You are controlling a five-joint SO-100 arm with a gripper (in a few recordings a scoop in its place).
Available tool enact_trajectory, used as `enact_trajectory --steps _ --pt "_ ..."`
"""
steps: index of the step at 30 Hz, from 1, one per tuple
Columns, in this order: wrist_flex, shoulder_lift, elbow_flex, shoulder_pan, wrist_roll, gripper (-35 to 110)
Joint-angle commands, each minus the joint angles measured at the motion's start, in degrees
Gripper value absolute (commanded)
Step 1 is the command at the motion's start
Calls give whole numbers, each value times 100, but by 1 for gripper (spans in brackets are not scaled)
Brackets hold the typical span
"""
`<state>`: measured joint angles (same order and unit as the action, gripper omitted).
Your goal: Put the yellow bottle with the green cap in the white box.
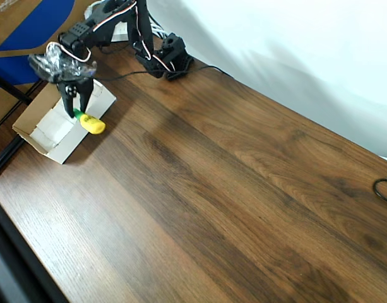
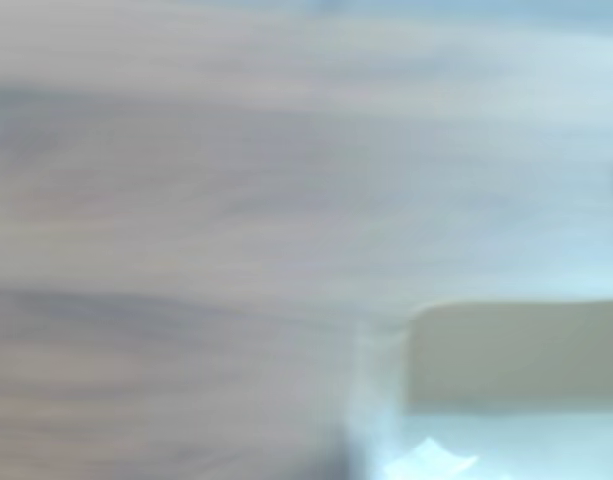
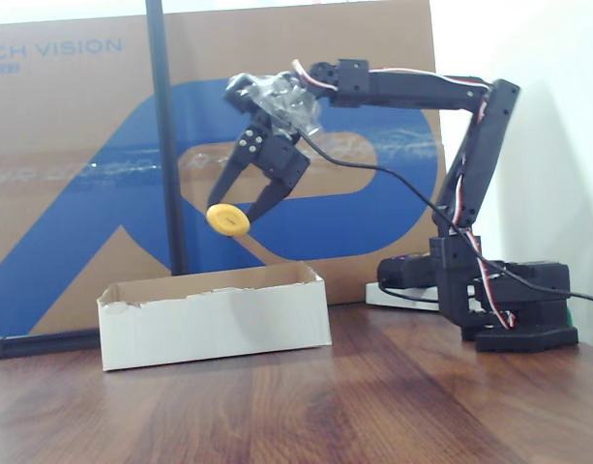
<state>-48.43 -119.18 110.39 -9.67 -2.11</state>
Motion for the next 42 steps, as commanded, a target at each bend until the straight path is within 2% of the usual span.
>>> enact_trajectory --steps 1,13,28,31,36,42 --pt "123 -396 -18 -439 -9 0" --pt "448 475 -475 -2083 202 0" --pt "1020 1714 -809 -3445 53 0" --pt "1187 1793 -686 -3595 -53 1" --pt "1248 1723 -554 -3595 -79 12" --pt "1230 1441 -369 -3375 -44 15"
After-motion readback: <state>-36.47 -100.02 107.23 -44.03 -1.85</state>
